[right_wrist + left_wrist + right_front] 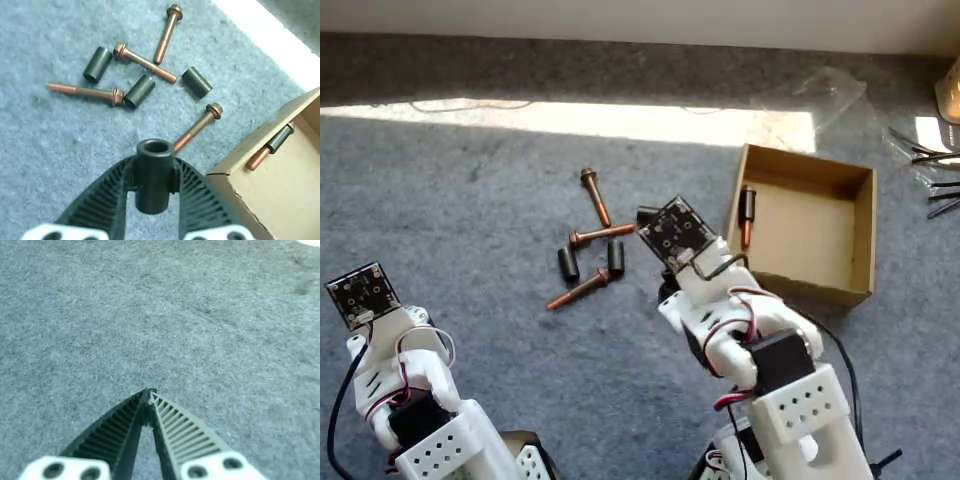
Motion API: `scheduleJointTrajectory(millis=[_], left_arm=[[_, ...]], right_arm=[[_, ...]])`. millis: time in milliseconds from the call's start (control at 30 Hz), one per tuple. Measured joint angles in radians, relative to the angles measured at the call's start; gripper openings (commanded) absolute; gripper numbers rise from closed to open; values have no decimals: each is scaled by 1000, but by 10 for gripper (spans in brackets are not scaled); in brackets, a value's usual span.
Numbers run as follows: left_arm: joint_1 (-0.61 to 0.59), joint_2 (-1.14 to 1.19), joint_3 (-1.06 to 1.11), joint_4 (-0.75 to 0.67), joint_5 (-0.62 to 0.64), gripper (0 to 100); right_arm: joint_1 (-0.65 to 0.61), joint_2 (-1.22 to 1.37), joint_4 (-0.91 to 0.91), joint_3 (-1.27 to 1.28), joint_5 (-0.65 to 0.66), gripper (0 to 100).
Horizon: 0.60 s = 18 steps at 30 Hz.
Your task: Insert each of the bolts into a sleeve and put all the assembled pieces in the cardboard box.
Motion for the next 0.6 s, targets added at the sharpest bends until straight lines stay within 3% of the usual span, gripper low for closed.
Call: scheduleJointTrajectory(millis=[200, 367, 600], left_arm=[[25, 0, 0, 0, -6, 15], [120, 0, 0, 9, -123, 15], [213, 0, 0, 21, -203, 17]], right_arm=[[6, -110, -21, 98, -110, 4], [11, -201, -140, 226, -161, 4], [129, -359, -262, 376, -209, 4]])
